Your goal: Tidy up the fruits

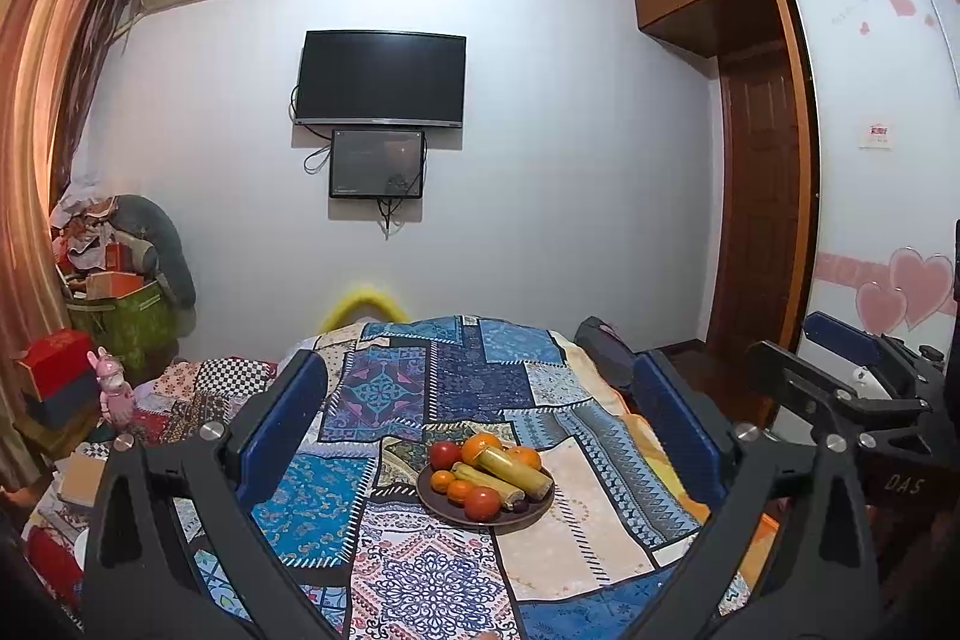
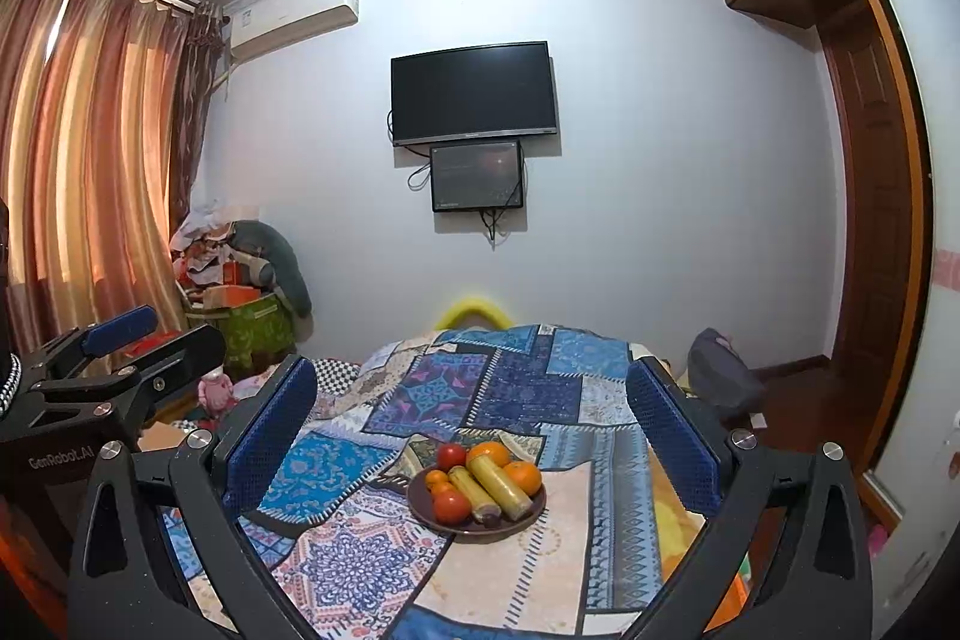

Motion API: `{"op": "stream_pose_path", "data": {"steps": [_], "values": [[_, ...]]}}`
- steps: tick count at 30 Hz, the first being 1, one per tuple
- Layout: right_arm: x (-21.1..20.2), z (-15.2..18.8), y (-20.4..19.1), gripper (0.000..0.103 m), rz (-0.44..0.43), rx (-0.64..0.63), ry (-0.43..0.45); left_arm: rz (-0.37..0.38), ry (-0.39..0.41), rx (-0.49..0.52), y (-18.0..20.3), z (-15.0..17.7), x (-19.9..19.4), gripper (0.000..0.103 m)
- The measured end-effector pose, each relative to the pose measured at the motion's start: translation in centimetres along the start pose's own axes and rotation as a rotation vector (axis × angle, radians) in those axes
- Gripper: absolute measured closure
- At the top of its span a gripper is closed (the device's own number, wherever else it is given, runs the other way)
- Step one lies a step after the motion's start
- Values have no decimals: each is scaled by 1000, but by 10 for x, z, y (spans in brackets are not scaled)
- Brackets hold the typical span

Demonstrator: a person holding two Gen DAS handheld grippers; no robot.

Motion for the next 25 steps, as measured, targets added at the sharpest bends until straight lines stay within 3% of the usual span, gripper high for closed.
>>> {"op": "stream_pose_path", "data": {"steps": [25], "values": [[4,4,2,0,1,7,-24,17,-28,-2,2,4,6,0]]}}
Point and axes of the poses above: each gripper's, at about its wrist camera, not at the fingertips, and x roughly the way its jaws point, y to its right, z to its underside, the point moved 9 cm from there along x, roughly the way its jaws point, and after that the axes turned 5 degrees about z, right-handed, at the moved point
